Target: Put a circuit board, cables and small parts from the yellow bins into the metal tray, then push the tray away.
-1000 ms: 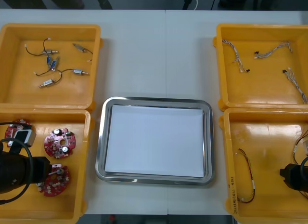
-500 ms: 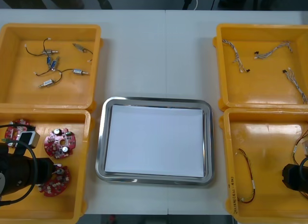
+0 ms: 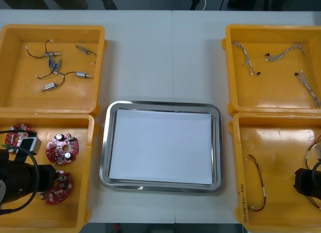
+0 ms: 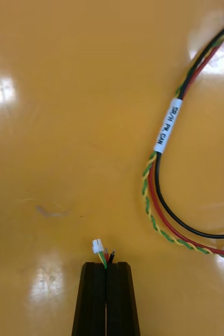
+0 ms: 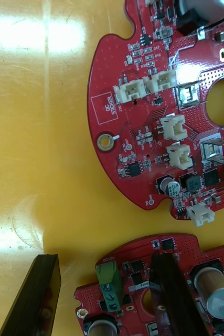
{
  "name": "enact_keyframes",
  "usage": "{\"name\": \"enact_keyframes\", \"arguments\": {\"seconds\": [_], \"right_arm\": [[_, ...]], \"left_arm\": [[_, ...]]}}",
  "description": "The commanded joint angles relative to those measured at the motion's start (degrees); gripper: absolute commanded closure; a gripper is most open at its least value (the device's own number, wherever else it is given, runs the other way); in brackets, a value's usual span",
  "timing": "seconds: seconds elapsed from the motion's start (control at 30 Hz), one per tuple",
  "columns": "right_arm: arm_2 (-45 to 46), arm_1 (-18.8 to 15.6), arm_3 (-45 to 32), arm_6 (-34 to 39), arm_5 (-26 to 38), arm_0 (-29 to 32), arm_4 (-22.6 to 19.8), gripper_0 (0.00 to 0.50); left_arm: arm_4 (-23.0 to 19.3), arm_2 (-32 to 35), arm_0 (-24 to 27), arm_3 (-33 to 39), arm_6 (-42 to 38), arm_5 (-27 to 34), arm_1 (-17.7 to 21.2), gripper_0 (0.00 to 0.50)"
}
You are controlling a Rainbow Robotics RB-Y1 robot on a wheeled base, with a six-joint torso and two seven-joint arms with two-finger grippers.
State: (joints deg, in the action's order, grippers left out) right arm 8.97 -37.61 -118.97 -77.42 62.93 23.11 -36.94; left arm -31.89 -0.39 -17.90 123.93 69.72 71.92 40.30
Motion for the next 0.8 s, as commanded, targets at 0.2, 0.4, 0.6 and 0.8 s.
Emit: {"name": "enact_keyframes", "arguments": {"seconds": [0.2,0.4,0.6,0.8], "right_arm": [[6.9,0.5,-10.1,-2.4,8.4,1.2,-2.0,0.5],[7.2,0.5,-11.1,-1.6,10.4,-0.2,-3.1,0.5],[6.7,0.6,-11.1,-1.1,10.4,-0.8,-3.9,0.5],[6.4,1.4,-11.1,-0.8,11.7,-3.0,-4.3,0.5]], "left_arm": [[0.8,-0.8,-2.5,0.5,1.4,-1.0,-0.8,0.031],[0.8,-0.8,-2.6,0.4,1.4,-1.0,-0.8,0.5],[0.8,-0.8,-2.5,0.5,1.2,-1.0,-0.9,0.5],[0.4,-0.6,-2.3,0.4,1.1,-1.1,-0.9,0.5]]}}
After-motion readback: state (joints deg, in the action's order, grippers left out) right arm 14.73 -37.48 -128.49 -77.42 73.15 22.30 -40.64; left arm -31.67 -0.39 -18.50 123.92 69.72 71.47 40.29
